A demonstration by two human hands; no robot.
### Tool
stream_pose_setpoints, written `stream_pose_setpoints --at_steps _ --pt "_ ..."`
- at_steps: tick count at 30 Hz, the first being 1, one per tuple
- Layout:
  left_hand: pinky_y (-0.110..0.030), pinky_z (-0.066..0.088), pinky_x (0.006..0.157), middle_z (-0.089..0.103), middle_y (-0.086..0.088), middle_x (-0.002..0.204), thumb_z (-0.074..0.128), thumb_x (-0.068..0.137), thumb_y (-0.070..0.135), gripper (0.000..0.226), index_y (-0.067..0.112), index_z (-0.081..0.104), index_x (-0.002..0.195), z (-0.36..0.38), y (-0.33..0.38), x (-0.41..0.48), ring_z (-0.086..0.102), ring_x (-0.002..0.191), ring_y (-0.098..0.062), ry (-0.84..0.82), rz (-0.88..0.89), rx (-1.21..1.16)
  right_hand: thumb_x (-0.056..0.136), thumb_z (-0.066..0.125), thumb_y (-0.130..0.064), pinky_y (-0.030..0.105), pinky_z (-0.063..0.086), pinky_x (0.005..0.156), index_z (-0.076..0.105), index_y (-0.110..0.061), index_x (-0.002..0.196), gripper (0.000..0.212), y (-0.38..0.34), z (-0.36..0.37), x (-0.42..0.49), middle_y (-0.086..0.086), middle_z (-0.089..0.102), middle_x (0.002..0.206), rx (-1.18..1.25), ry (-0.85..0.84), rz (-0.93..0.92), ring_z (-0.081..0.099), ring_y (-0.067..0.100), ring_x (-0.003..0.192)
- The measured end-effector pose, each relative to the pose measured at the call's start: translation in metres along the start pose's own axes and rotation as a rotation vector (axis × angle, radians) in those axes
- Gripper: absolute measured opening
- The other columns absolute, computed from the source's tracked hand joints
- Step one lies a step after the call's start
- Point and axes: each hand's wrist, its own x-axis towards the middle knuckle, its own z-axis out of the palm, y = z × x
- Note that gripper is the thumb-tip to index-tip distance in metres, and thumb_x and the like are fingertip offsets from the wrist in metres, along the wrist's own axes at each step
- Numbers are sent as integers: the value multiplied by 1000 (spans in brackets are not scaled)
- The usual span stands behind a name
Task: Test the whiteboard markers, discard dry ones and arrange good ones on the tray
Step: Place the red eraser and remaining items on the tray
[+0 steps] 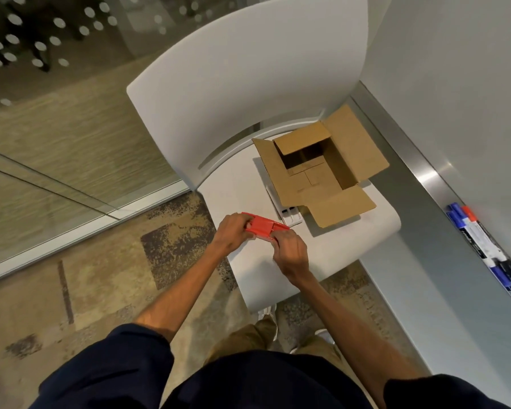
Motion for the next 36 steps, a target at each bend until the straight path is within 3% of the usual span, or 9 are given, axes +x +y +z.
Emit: stream_pose_setpoints --at_steps 4,8,11,16,20,24,26,32,36 --pt "-29 36 64 67 2 83 81 68 21 32 18 69 98 6 30 -10 60 80 -23 -1 59 -2 81 68 2 36 56 81 69 -7 106 28 2 -41 -3 11 71 104 97 -207 206 66 29 99" --pt "-25 36 60 68 -2 81 77 75 22 16 16 66 85 23 67 -24 60 74 -24 79 205 37 80 68 3 37 57 77 66 -6 109 30 25 -77 -20 13 70 106 124 -179 237 65 30 98" --pt "-12 32 66 71 -1 88 70 87 32 18 16 69 95 48 98 -34 60 77 -17 150 319 37 79 69 3 39 58 78 64 -8 110 34 48 -104 -37 11 69 107 133 -170 263 65 28 98" --pt "-29 52 78 72 -1 102 61 91 44 34 17 68 109 83 161 -38 64 89 -17 149 436 -25 76 71 3 37 56 82 63 -7 109 34 93 -154 -67 12 68 104 112 -117 308 64 26 94" --pt "-35 53 86 69 -2 111 54 94 51 41 19 64 117 114 204 -35 64 99 -19 137 478 0 77 68 0 42 56 81 63 -8 106 31 130 -186 -90 10 65 101 72 -85 348 61 27 92" --pt "-40 45 101 65 -8 124 57 96 40 42 15 57 131 133 246 -31 60 113 -25 200 497 25 84 67 -3 40 54 91 62 -8 114 30 158 -217 -99 11 65 110 82 -7 412 60 26 103" --pt "-43 45 103 64 -8 127 53 98 40 44 15 54 134 134 265 -23 59 115 -25 213 570 53 84 67 -1 41 55 87 63 -6 112 29 171 -233 -98 12 66 108 73 34 421 61 28 100" --pt "-42 50 86 67 -16 117 49 94 37 46 8 60 127 99 328 20 63 100 -31 273 760 139 93 60 -5 39 53 90 63 -7 116 24 198 -261 -63 13 64 116 120 167 471 60 27 108" --pt "-42 51 75 68 -17 110 69 87 16 38 8 62 123 71 348 67 63 91 -35 290 817 213 89 65 -1 42 55 87 69 -5 110 22 213 -267 -18 13 69 109 96 258 459 62 29 104"
